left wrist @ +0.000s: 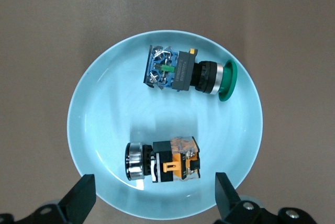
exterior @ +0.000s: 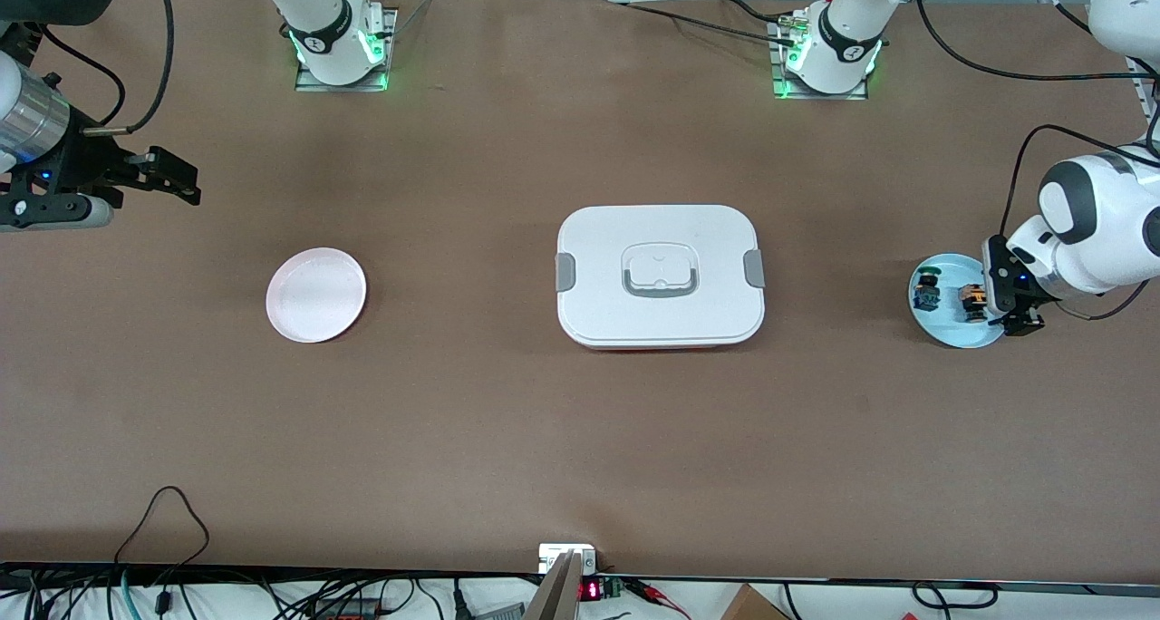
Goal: Transfer orange switch to right arm and place
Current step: 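Lower the left gripper and close it on the orange switch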
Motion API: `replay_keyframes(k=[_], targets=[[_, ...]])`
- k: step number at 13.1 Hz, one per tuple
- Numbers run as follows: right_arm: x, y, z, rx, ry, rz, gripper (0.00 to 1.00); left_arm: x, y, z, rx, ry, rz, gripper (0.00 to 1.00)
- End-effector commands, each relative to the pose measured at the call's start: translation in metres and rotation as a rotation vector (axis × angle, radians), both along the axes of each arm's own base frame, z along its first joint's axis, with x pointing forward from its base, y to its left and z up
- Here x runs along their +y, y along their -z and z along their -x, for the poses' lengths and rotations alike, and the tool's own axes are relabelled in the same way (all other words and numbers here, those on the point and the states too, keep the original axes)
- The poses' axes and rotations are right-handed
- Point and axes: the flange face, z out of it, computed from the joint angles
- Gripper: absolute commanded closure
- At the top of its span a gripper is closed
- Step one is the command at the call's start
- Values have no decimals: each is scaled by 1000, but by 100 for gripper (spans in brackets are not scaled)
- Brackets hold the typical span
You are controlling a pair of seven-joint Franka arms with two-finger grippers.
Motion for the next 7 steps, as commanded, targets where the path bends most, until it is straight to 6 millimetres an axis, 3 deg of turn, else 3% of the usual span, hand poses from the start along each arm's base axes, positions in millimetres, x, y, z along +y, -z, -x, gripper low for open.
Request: replay_keyframes(k=[1,7], targets=[[3,-5,3,-9,-9,6,0,4,6,4,-22,48,-6,0],[3,-5,4,-8,-9,7,0,9,18,16,-34,-6,11,0]])
